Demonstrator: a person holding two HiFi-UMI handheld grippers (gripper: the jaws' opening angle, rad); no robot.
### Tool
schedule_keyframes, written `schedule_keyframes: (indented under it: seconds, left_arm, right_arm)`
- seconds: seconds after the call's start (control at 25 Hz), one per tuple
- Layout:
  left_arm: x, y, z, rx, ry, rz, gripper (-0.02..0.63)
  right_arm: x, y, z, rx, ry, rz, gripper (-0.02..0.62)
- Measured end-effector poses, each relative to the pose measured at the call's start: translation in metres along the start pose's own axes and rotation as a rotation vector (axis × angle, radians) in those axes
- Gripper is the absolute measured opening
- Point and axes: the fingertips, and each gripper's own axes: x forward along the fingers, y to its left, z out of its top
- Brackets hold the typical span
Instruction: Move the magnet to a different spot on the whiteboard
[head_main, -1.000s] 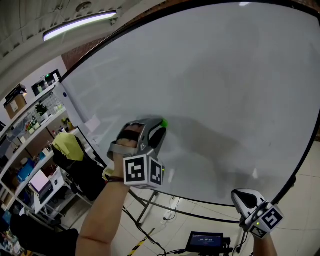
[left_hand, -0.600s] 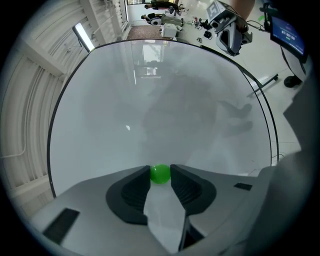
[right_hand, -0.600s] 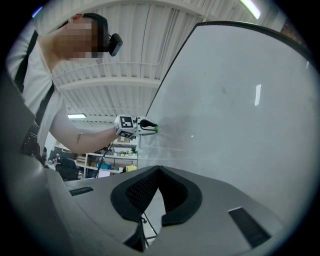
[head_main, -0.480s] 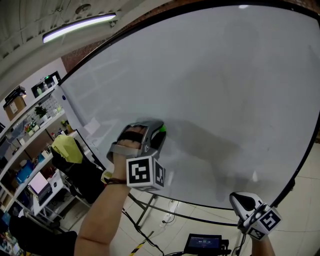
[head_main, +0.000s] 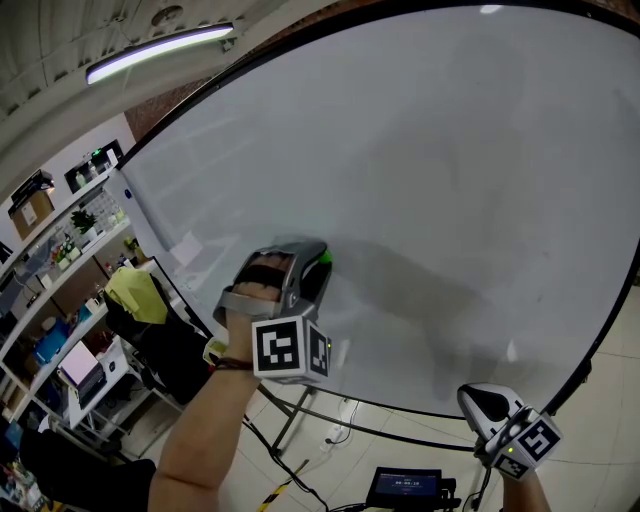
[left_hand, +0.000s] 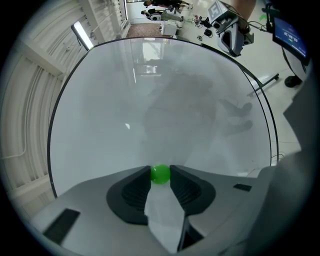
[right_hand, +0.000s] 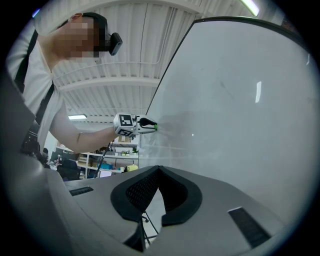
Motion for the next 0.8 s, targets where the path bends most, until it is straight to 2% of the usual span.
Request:
schedule_keyframes:
  seconds: [0.28, 0.56, 0.8]
  left_arm:
    - [-0.016, 0.006, 0.009, -0.041, -0.021, -0.001, 0.149]
    - [-0.025, 0.0, 0.012, -0.041, -0.008, -0.023, 0.149]
    - [-0.029, -0.01, 0.016, -0.094, -0.03, -0.053, 0.149]
  right_arm:
    - [-0.007, -0.006, 0.0, 0.007, -0.001, 0.001, 0.026]
    - [-0.01, -0.005, 0.005, 0.008, -0.004, 0.024, 0.026]
    - [-0.011, -0.01, 0.003, 0.018, 0.002, 0.04, 0.026]
